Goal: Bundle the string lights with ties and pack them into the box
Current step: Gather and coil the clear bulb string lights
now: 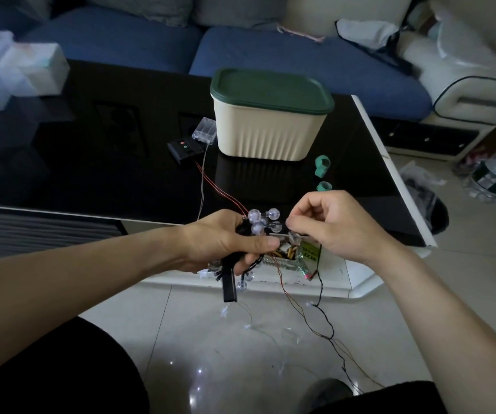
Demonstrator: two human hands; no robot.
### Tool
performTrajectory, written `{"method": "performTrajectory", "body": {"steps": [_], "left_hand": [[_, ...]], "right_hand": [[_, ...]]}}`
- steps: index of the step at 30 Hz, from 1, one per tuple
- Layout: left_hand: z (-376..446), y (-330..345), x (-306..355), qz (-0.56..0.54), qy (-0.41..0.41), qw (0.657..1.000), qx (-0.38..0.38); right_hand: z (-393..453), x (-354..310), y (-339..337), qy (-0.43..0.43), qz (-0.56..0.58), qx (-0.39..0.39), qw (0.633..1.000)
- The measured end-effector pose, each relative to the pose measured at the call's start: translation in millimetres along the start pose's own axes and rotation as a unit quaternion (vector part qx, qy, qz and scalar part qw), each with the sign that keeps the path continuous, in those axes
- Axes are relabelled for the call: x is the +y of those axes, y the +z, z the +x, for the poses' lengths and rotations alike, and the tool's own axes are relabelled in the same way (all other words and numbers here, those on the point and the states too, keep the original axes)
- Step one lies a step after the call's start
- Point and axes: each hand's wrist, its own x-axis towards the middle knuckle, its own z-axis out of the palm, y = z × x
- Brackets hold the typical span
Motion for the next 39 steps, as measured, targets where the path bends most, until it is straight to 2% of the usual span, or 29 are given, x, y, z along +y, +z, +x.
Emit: {"method": "performTrajectory", "body": {"steps": [12, 23, 31, 35, 39], "left_hand": [[4, 5, 0, -0.004, 0.004, 1.000, 0.021], [1, 7, 5, -0.018, 0.003, 1.000, 0.005], [1, 0, 5, -0.048, 0.027, 0.998, -0.021], [0, 1, 5, -0.040, 0.023, 0.999, -0.015], [3, 2, 1, -0.029, 0.028, 0.999, -0.002]], "right_hand": [[0, 2, 3, -0.014, -0.035, 0.006, 0.999], [-2, -2, 1, 0.013, 0.074, -0.017, 0.997], [-1, -1, -2, -0.014, 0.077, 0.038, 0.996], [-2, -2, 0, -0.029, 0.128, 0.070, 0.989], [-3, -6, 3, -0.051, 0.182, 0.061, 0.980]]}}
